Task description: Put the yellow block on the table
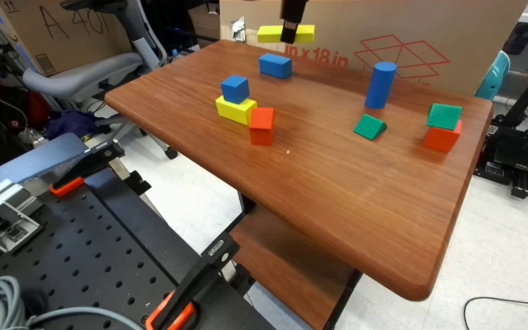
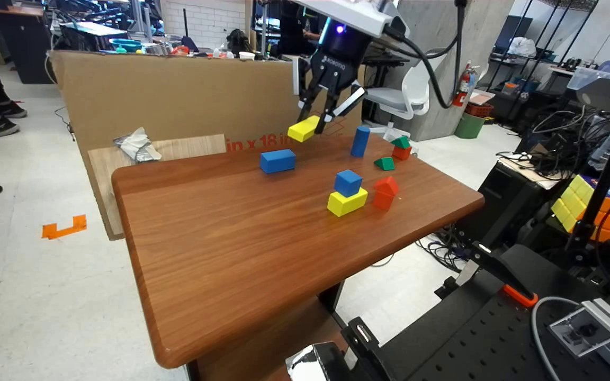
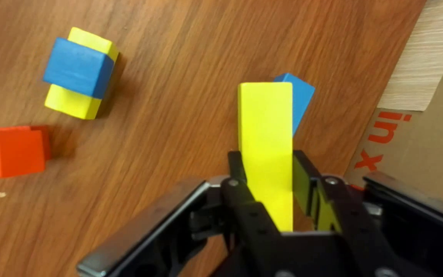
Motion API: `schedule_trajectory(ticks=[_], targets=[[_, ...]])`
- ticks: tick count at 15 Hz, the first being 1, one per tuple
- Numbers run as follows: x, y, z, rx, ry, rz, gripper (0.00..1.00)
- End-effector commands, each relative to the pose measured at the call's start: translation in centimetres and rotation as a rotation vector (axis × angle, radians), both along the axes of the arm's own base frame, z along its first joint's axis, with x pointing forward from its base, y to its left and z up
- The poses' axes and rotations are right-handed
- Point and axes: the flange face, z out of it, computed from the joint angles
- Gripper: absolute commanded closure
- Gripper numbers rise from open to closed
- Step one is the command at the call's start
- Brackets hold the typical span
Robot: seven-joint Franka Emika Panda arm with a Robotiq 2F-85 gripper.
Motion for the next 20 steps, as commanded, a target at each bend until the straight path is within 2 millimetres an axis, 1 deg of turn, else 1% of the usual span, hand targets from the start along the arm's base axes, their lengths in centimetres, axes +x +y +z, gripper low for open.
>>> schedule_trajectory(ticks=[1, 4, 7, 11, 14, 20], targets=[[-1.4, -3.5, 0.0, 0.031, 0.047, 0.022, 0.91], [-1.6, -5.9, -1.0, 0.034, 0.081, 0.072, 0.91], [-1.8, -7.3, -1.9, -0.002, 0.088, 0.082, 0.91], [-1.6, -7.7, -3.1, -0.057, 0.097, 0.11, 0.91], [-0.9, -7.9, -4.2, -0.075, 0.097, 0.113, 0.91], [0.6, -8.9, -6.4, -0.099, 0.086, 0.097, 0.91]])
